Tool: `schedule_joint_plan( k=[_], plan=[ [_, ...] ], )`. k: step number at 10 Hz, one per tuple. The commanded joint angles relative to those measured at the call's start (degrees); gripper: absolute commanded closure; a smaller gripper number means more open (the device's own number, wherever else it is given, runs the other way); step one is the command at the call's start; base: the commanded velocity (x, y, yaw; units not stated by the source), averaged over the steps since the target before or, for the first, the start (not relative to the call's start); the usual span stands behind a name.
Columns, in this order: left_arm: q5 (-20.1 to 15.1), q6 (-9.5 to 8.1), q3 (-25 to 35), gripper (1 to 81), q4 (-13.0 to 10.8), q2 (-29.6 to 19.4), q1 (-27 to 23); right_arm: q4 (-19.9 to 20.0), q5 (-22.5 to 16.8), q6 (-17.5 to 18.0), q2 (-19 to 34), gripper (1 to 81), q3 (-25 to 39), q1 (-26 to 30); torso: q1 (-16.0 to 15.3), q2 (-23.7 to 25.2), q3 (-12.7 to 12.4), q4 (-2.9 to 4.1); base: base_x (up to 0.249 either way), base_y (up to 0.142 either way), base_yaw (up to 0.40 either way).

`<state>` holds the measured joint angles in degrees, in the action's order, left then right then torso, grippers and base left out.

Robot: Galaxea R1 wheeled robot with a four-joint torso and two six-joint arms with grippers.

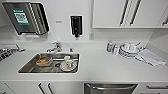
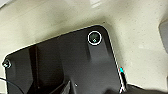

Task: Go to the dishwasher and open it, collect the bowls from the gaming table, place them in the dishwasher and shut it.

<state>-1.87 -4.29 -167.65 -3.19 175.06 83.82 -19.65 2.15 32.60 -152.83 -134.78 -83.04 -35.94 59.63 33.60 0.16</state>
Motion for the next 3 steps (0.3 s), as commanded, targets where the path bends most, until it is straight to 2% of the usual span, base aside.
schedule_joint_plan(
  k=[1, 3],
  plan=[
    [-3.76, 0.42, -0.58, 1.0, 0.03, -0.32, -1.77, -6.01, 2.16, -0.17, 2.51, 1.0, 3.91, 1.60, 0.00, 0.00, 0.00, 0.00, 0.000, 0.000, 0.000],
    [-3.67, 0.51, -0.50, 1.0, 0.03, -0.06, -1.77, -6.80, 2.07, -0.17, 1.55, 1.0, 4.62, 1.51, 0.00, 0.00, 0.00, 0.00, 0.000, 0.000, 0.000]
  ],
)
